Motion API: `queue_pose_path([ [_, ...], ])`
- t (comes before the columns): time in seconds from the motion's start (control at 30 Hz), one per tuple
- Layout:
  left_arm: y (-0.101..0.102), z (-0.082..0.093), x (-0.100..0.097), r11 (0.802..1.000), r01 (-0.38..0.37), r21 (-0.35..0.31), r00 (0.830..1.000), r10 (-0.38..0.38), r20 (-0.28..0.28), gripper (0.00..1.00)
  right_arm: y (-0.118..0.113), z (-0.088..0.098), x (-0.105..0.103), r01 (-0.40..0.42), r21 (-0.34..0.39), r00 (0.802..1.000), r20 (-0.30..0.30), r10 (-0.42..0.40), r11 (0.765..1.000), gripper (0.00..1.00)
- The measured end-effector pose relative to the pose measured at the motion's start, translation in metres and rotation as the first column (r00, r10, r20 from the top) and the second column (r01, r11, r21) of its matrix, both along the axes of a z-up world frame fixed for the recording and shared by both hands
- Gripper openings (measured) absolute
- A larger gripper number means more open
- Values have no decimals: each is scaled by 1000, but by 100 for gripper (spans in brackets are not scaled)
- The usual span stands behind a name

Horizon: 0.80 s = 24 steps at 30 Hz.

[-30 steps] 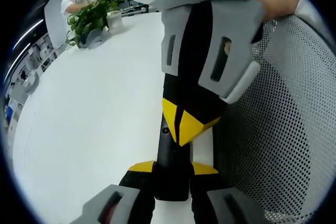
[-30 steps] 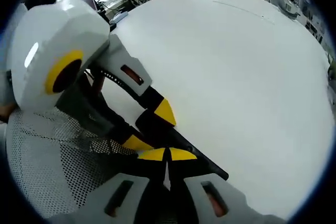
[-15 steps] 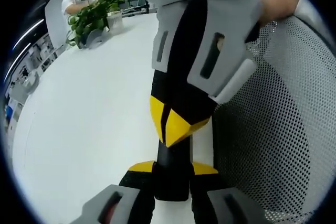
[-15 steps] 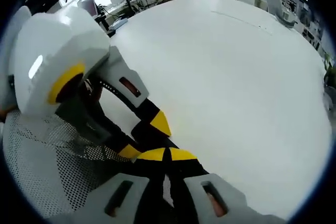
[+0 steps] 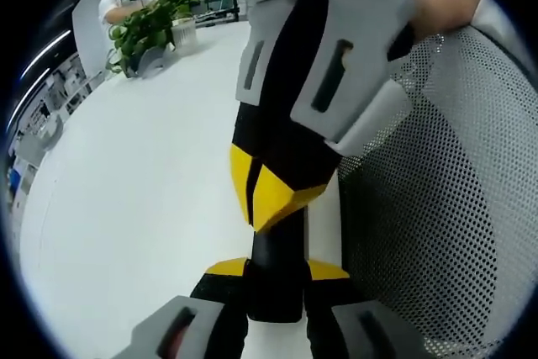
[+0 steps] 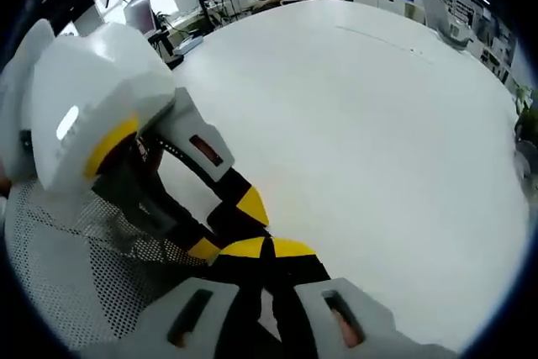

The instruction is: Press the specified remote control buttons in sequence, fully releasing each button before pressing the next.

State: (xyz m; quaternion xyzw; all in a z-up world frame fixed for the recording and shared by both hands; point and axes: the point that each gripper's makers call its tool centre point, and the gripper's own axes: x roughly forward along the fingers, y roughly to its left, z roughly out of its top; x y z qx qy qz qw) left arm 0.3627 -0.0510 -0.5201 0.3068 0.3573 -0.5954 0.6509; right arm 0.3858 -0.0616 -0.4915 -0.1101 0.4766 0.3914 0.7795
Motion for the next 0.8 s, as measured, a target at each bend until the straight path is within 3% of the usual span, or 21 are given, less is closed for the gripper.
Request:
queue_pose_path([
  [0.2,0,0,-1,1000,3,1,1000,-3,4,24,-1,3,1,3,-4,1000,14,-2,1000,0],
  [0.8,1,3,-2,1000,-8,-14,1000,8,0,25,0,-9,-19,-74,-40,995,-71,72,996,0],
])
